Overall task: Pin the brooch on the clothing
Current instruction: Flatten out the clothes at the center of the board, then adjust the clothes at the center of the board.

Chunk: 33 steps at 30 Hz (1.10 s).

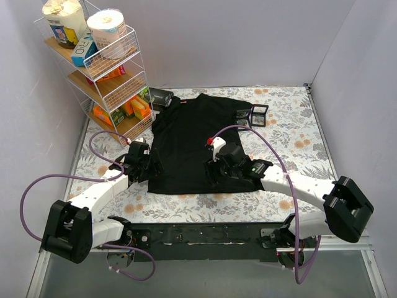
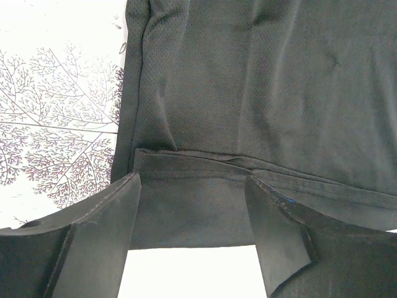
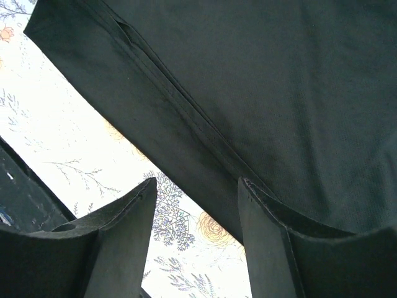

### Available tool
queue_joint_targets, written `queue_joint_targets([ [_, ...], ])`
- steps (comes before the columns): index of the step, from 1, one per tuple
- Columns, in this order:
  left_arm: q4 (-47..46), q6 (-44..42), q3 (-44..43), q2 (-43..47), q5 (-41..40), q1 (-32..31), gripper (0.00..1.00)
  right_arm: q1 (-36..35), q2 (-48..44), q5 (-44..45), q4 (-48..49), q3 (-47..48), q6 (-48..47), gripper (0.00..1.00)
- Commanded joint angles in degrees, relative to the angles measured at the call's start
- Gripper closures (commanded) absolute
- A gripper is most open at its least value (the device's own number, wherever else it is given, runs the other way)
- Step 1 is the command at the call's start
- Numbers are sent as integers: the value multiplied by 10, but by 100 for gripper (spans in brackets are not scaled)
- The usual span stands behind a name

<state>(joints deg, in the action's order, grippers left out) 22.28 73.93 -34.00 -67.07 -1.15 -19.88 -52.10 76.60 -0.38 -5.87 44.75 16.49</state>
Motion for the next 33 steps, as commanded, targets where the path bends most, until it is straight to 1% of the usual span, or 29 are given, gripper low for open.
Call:
queue_joint_targets([
  [1,5,-2,4,12,-24,0,33,6,-22,1,17,-7,-8,37],
  [5,-1,-6,1,19,-50,0,32,8,-25,1,16,-12,-8,37],
  [8,2,-7,-8,19,-70,0,26,9,-29,1,17,-19,-7,37],
  [11,-5,-8,-7,14,-74,0,25,9,-36,0,18,-28,-3,37],
  [13,-9,-12,-6,5,-68,0,27,9,-39,0,18,-36,0,37],
  [14,-10,-13,-7,-3,-63,0,28,9,-42,0,18,-39,2,37],
  [18,-19,-19,-7,-19,-47,0,42,10,-51,1,14,-47,6,37],
  [19,-19,-19,-6,-20,-45,1,49,10,-52,1,13,-48,7,37],
  [24,-23,-19,-5,-23,-45,0,51,10,-58,1,10,-52,9,37],
  [25,-25,-19,-4,-25,-41,0,55,11,-58,1,9,-53,10,37],
  [28,-27,-19,-4,-33,-40,1,56,11,-59,1,9,-53,11,37],
  [31,-29,-19,-4,-39,-36,0,60,12,-61,1,8,-52,11,37],
  [32,-29,-19,-3,-39,-35,0,64,11,-63,1,9,-52,13,37],
  [33,-29,-19,0,-39,-34,0,66,11,-64,1,8,-51,13,37],
])
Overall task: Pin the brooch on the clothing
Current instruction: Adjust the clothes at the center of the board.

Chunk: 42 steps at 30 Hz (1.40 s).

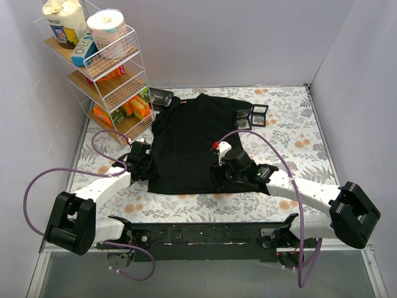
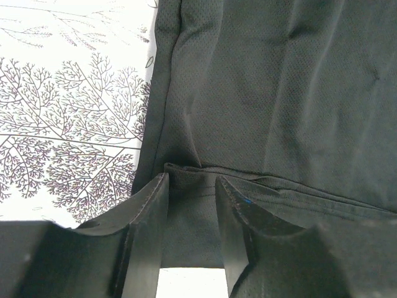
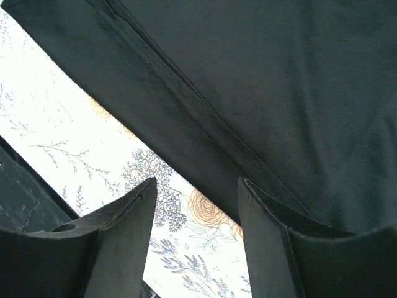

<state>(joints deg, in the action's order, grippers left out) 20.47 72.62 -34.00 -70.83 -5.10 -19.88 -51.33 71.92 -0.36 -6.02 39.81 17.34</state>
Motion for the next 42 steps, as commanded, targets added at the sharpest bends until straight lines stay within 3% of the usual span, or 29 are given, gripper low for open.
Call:
queue_joint_targets([
  [1,-11,-5,1,0,6,0,67,4,-18,1,9,-1,4,37],
  [5,-10,0,6,1,8,0,76,5,-14,1,10,6,3,37],
  [11,-10,5,15,10,15,0,100,11,4,1,15,26,-3,37],
  [18,-10,26,37,52,50,0,100,24,63,-7,22,79,-6,37],
  [28,1,90,76,146,165,0,100,46,196,-55,37,166,0,39],
  [42,69,149,77,198,259,0,100,34,250,-124,86,214,-11,41],
])
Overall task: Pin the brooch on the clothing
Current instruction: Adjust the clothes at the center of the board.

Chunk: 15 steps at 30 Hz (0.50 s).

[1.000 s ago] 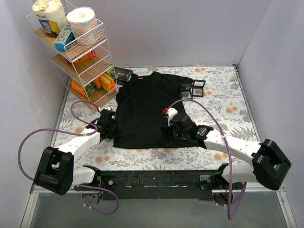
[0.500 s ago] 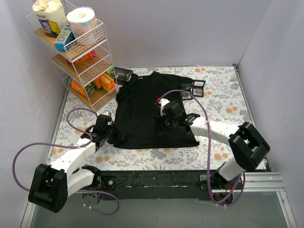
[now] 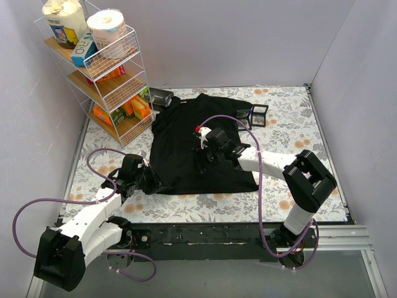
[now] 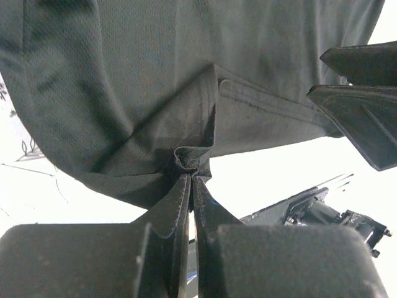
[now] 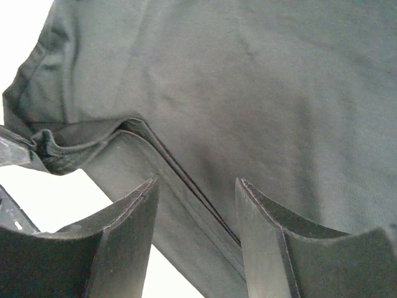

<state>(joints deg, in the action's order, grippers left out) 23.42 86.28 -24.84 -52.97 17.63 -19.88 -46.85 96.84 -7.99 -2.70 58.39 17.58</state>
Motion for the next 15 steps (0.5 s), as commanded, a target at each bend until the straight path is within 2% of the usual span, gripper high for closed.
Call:
queue_joint_targets([
  [1,50,10,-20,19,32,-1,100,-13,7,-56,58,31,-14,41],
  [4,73,7,-30,19,26,-2,100,-25,36,-104,65,59,-23,40],
  [15,131,20,-49,59,-22,-2,100,-111,143,-155,51,149,-55,41],
])
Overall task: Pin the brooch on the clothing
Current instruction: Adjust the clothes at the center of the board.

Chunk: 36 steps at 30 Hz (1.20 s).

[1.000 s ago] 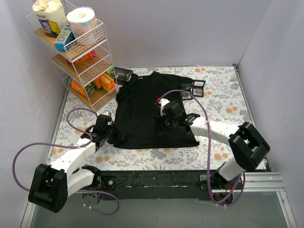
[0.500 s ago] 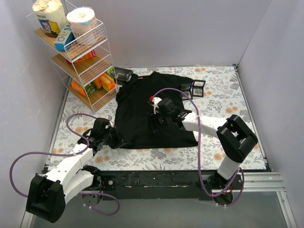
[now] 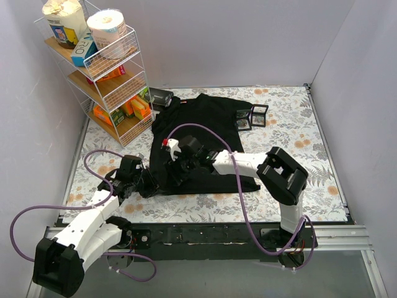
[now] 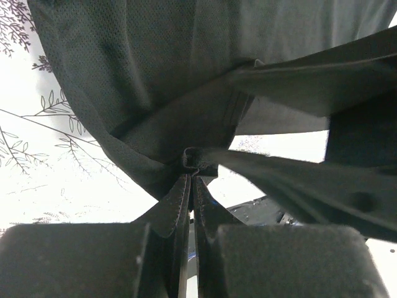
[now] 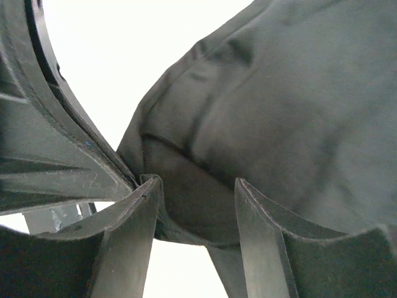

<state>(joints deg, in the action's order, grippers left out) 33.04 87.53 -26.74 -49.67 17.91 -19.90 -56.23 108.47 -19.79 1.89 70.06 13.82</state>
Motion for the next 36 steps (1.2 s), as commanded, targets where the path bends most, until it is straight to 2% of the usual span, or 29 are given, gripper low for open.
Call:
queue_joint_targets([
  [1,39,7,-31,30,-27,-1,100,-22,36,-39,0,40,-19,41],
  [7,77,10,-36,53,-47,-1,100,-44,25,-38,-55,36,-27,42],
  [13,98,6,-42,69,-67,-1,99,-49,-1,-58,-79,7,9,43],
  [14,97,6,-43,70,-66,-1,92,-50,-1,-63,-75,-2,15,43],
  [15,95,5,-45,71,-65,-1,80,-52,-1,-72,-66,-5,29,43],
  [17,94,4,-50,74,-68,-1,77,-57,4,-82,-58,-8,42,43],
  [19,96,-6,-66,76,-82,-1,69,-69,10,-89,-52,-7,62,44],
  [22,105,-24,-98,75,-114,0,62,-88,11,-86,-44,-3,78,44],
  [28,86,-41,-127,62,-137,-1,59,-114,23,-87,-37,3,107,44],
  [36,-2,-27,-84,30,-127,-1,51,-127,13,-72,-27,2,147,45],
])
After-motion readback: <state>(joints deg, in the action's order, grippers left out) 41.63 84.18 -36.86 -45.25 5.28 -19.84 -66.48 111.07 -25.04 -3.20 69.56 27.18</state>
